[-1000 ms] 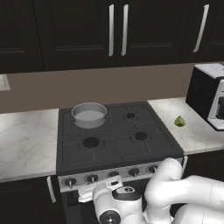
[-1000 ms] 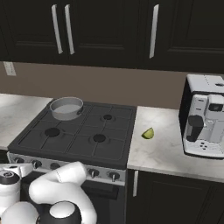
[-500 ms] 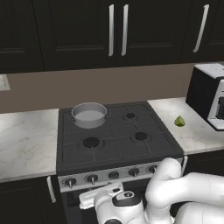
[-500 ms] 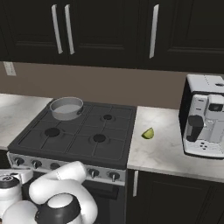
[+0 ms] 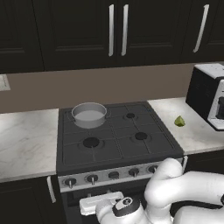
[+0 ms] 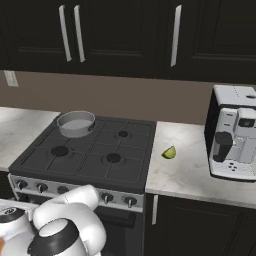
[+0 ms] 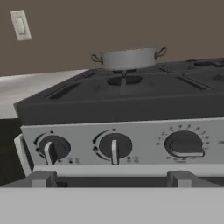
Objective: Turn on the burner for the pot on the stove. Wait thirty seconds for the pot to heat up. Then add the lemon wedge to the pot.
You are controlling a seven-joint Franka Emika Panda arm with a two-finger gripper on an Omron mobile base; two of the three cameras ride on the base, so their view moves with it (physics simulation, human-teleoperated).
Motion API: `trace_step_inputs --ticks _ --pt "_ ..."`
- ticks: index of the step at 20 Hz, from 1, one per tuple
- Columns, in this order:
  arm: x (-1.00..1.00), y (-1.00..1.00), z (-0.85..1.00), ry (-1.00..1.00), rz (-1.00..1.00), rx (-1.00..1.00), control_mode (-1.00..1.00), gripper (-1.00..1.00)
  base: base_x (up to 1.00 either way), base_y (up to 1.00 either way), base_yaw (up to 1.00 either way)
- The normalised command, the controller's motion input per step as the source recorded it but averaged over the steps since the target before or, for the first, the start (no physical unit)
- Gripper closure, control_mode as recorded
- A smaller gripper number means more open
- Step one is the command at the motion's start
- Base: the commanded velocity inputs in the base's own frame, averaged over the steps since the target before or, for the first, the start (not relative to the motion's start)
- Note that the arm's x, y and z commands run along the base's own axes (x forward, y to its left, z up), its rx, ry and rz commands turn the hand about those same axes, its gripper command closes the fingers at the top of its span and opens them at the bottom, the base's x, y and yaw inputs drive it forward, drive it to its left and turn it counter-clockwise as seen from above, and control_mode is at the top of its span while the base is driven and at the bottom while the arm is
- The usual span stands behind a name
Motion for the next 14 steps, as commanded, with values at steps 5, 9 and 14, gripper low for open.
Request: trace_step_inputs --ticks 5,9,14 --pt "0.0 0.0 -0.18 -0.04 0.0 0.05 -1.0 -1.0 0.0 0.0 0.0" --pt "0.0 0.0 -0.01 0.0 0.0 0.0 -1.0 -1.0 0.0 0.0 0.0" --pt "0.08 0.0 -0.01 0.0 0.0 0.0 -1.0 -1.0 0.0 0.0 0.0"
